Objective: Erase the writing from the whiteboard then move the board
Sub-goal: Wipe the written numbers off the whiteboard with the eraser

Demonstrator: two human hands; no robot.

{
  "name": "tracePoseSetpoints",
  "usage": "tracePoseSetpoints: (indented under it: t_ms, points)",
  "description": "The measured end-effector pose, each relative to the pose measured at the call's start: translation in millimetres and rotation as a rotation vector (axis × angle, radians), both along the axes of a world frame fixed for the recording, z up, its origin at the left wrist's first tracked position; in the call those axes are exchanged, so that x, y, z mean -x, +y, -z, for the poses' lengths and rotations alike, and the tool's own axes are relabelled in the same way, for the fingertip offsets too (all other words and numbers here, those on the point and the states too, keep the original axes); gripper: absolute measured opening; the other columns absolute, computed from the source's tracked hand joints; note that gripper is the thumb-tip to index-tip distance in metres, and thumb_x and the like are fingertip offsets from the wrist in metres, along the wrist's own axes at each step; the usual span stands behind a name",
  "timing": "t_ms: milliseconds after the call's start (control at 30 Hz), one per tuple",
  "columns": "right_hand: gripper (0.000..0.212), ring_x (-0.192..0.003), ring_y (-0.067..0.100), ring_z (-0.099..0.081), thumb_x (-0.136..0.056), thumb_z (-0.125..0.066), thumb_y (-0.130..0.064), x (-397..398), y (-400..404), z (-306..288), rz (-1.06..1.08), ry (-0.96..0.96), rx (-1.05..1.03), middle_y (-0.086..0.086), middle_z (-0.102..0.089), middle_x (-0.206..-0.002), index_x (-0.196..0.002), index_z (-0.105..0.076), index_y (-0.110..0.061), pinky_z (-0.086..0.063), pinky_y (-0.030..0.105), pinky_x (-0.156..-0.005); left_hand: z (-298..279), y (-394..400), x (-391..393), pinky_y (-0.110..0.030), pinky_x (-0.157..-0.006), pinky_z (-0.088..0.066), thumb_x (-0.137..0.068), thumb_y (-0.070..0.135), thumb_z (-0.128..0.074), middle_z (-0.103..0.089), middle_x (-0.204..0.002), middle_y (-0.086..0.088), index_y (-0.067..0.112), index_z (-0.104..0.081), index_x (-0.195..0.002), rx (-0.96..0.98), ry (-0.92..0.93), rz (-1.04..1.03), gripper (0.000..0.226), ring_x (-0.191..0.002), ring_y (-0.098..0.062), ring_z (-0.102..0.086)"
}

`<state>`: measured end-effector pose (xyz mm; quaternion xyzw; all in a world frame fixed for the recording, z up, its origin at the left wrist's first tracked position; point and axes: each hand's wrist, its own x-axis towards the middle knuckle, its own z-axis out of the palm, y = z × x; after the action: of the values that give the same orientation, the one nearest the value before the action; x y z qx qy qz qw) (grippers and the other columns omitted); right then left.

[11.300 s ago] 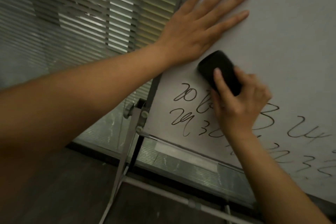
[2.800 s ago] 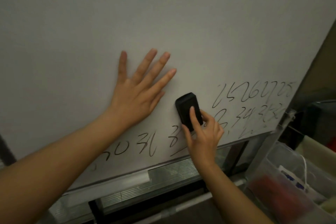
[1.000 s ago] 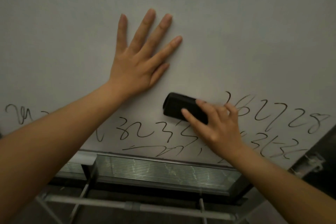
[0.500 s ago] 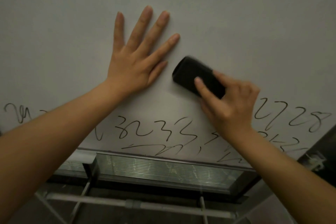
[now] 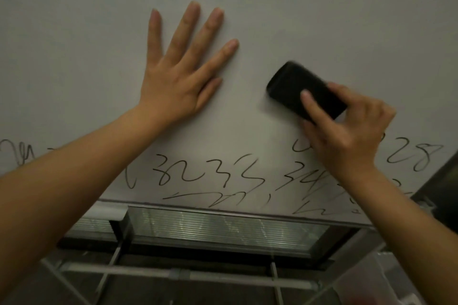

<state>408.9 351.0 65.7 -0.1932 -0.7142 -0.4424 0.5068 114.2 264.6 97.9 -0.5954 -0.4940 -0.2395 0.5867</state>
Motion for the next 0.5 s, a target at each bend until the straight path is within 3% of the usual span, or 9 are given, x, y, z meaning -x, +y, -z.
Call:
tracePoseSetpoints:
  t_ms: [200,500]
  points:
    - [0.042,-0.098,0.03,-0.045,-0.091,-0.065,-0.025,1.6,-6.7,7.6,-0.015,0.077,0.081,0.009,-0.044,-0.126,-0.13,-0.049,-0.029,-0.028,0.037,-0.078,0.1,-1.0,-1.1,-0.071,-0.105,-0.016,-0.102,0.035,-0.039,-0.034,-0.152,-0.021,0.018,-0.036,-0.15,0.001,-0.009,0.012,0.051,-0.137,-0.046,-0.031]
    - [0.057,-0.095,0.025,-0.048,-0.08,-0.076,-0.012,-8.7,-13.0,73.5,0.01,-0.25,0.008,0.012,-0.051,-0.124,-0.13,-0.053,-0.027,-0.032,0.039,-0.079,23.0,-0.1,-21.2,-0.067,-0.109,-0.014,-0.104,0.03,-0.039,-0.035,-0.15,-0.024,0.017,-0.036,-0.15,0.015,-0.162,0.03,0.049,-0.138,-0.047,-0.025]
